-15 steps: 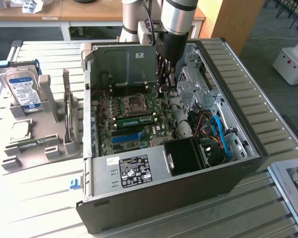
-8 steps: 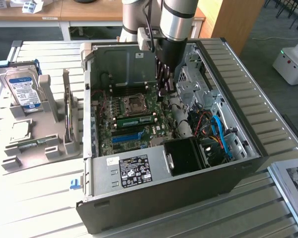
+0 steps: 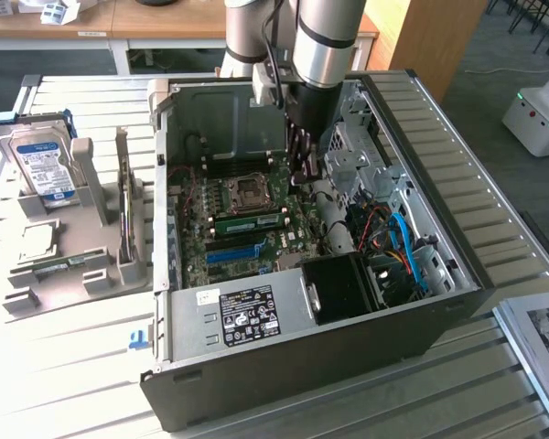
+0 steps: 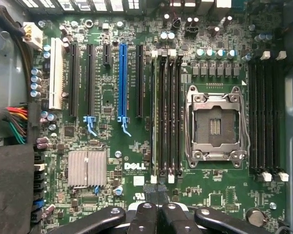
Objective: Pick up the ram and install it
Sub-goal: 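Press down the ram until it locks into place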
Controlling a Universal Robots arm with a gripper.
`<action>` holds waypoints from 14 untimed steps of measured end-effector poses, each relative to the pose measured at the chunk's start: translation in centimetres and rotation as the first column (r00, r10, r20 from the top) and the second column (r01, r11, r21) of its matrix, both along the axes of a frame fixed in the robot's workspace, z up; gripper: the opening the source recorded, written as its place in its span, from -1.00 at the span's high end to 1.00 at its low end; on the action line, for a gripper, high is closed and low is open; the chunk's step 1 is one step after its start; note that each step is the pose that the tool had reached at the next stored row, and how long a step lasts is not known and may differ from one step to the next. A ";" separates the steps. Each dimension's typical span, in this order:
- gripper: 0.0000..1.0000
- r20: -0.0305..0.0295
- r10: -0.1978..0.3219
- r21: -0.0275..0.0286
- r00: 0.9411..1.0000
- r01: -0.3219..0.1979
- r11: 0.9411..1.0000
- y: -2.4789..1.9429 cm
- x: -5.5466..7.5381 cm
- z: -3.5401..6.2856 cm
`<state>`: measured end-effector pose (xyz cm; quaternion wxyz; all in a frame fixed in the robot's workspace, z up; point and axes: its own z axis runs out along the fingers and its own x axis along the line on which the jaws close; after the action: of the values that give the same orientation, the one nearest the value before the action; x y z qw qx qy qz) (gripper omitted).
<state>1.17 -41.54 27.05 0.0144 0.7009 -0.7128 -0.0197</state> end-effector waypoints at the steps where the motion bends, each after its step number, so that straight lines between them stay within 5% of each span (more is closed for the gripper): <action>1: 0.80 0.000 0.000 0.000 1.000 0.000 1.000 0.00 0.0 -0.16; 14: 0.80 0.000 0.000 0.000 1.000 0.000 1.000 0.00 0.0 -2.10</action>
<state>1.16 -41.54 24.95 0.0144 0.7009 -0.7129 -0.0197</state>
